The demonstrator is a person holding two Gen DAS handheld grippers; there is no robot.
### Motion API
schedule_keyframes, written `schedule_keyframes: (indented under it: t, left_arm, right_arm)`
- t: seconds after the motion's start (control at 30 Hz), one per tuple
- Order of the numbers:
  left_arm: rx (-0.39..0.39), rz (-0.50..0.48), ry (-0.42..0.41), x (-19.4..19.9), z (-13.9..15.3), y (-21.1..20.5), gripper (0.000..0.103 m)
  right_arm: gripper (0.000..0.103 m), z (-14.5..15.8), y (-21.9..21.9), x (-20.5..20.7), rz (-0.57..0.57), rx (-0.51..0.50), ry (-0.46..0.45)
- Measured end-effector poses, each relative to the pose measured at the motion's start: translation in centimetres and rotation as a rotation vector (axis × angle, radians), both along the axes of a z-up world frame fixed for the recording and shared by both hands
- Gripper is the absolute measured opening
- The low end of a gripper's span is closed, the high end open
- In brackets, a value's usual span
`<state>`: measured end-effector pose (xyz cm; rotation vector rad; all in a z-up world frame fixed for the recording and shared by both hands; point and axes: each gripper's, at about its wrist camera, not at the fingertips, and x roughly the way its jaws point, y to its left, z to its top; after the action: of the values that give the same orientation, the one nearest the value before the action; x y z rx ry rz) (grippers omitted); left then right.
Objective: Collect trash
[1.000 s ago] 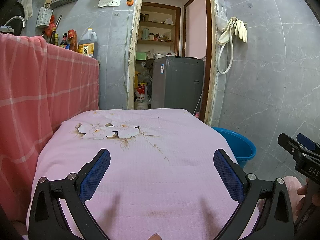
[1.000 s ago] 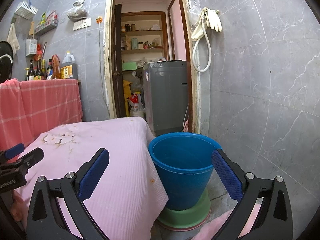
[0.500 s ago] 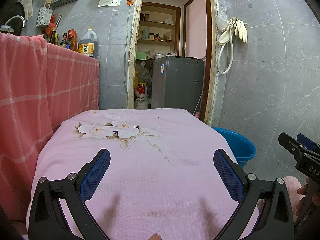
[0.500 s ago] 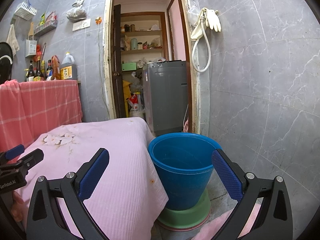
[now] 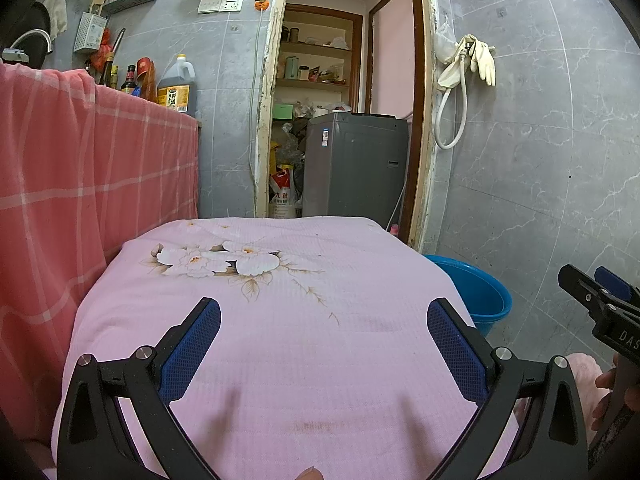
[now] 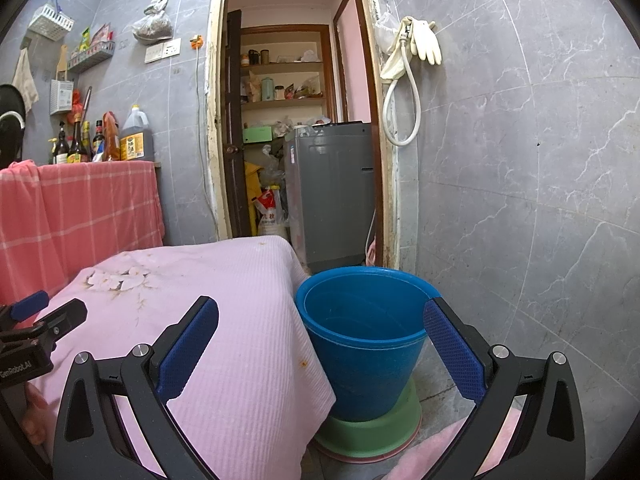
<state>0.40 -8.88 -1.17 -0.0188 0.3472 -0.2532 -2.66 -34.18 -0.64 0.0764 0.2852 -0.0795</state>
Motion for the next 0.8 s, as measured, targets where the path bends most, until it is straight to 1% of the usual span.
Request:
schedule_keyframes:
  t: [0.8]
  left_arm:
    - [-0.002,0.001,0.001,-0.03,0.03,-0.08,0.101]
  right_arm:
    - [0.103,0.29,-0.18,-0.02,-0.001,0.001,-0.002]
